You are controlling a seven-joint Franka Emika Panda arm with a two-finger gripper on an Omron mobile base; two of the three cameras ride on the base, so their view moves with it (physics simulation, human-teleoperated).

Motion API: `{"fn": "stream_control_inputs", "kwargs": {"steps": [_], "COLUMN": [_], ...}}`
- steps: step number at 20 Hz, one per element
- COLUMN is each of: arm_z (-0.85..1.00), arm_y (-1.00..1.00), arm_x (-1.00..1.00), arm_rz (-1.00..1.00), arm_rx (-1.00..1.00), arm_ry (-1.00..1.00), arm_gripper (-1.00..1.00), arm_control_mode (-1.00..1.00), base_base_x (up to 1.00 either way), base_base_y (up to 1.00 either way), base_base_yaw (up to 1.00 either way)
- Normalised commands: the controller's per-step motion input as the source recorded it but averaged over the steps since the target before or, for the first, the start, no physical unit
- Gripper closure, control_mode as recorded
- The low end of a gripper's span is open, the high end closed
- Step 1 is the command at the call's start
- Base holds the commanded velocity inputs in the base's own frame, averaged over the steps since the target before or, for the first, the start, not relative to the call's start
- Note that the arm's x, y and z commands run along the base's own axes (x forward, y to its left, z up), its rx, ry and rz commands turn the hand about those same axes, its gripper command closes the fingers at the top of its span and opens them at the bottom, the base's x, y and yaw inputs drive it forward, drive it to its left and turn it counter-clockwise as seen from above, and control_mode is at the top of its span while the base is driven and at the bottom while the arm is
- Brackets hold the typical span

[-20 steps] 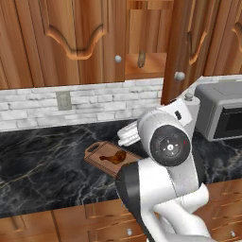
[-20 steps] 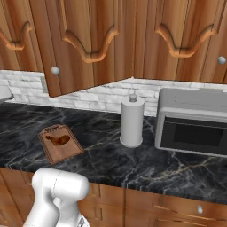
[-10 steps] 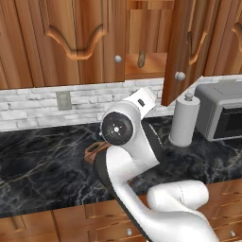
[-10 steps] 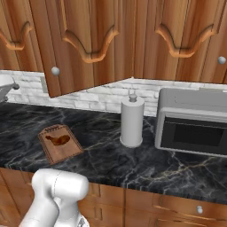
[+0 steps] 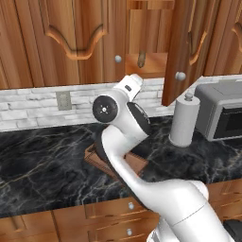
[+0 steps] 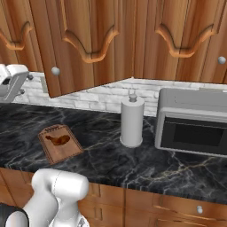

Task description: Open the cabinet, retrieve the rolling pin, and place it next to the meat on the cutting board to prepare for tenderizing.

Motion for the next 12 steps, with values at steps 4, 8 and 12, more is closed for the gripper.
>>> {"fn": "stream_control_inputs", "kwargs": {"steps": [4, 8, 12], "arm_z": [0.00, 0.00, 0.00], "arm_y": [-0.19, -0.24, -0.21], "arm_x": [0.51, 0.54, 0.59], "arm_rz": [-0.03, -0.03, -0.02], "arm_rx": [-0.15, -0.13, -0.12], "arm_ry": [0.09, 0.11, 0.12], "arm_gripper": [-1.00, -1.00, -1.00], "arm_control_mode": [-1.00, -1.00, -1.00], "base_base_x": [0.00, 0.00, 0.00], "base_base_y": [0.00, 0.00, 0.00], "base_base_yaw": [0.00, 0.00, 0.00]}}
